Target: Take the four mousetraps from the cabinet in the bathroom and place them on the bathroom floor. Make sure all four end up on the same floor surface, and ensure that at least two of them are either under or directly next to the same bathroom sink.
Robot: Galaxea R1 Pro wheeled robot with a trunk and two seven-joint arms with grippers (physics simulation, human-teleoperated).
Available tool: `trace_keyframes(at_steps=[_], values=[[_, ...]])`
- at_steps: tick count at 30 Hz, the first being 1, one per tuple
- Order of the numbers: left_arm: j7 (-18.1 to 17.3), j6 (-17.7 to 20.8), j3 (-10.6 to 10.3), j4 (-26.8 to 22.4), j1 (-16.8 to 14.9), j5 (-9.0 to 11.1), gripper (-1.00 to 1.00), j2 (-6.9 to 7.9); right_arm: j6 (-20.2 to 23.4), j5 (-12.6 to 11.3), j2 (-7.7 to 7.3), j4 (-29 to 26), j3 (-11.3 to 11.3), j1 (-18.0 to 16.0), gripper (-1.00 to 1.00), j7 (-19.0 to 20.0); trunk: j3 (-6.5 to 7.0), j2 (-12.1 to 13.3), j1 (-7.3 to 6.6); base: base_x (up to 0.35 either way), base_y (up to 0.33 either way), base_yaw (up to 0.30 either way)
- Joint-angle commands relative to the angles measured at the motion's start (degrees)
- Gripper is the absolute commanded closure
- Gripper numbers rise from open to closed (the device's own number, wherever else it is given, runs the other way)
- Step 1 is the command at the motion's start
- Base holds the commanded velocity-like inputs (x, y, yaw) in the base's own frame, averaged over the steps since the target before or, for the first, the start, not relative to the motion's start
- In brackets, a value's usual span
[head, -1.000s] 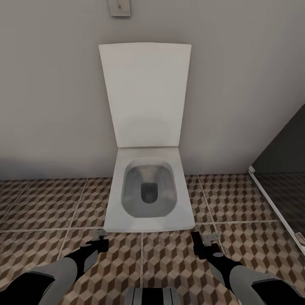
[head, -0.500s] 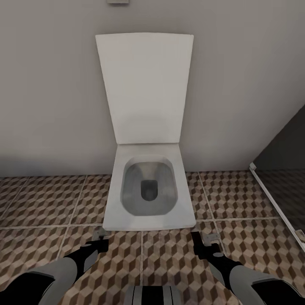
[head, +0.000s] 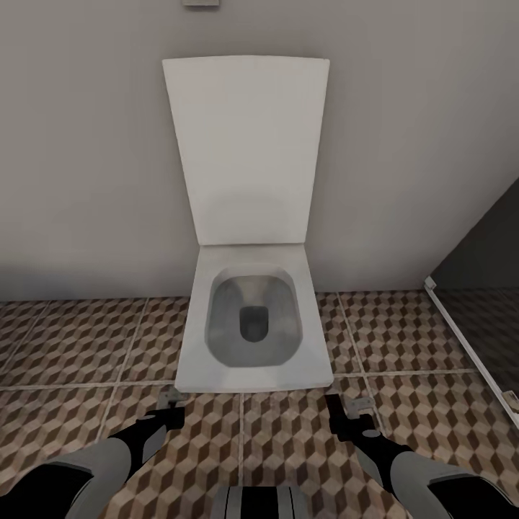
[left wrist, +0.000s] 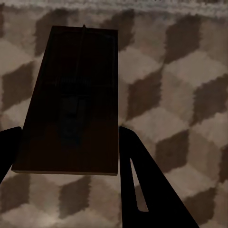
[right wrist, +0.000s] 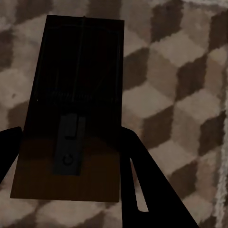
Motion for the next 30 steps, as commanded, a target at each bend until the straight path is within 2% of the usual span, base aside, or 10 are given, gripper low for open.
trace_keyframes(at_steps=[1,30], values=[[0.12,-0.06,-0.49,0.01,-0.02,0.39,1.00,0.00,-0.27,0.01,0.01,0.16,0.37,-0.06,1.00,-0.31,-0.04,-0.01,-0.01,0.000,0.000,0.000],[0.12,-0.21,-0.49,0.05,-0.02,0.51,1.00,0.00,-0.31,-0.07,-0.04,-0.12,0.46,-0.06,1.00,-0.56,-0.21,-0.01,-0.01,0.000,0.000,0.005]])
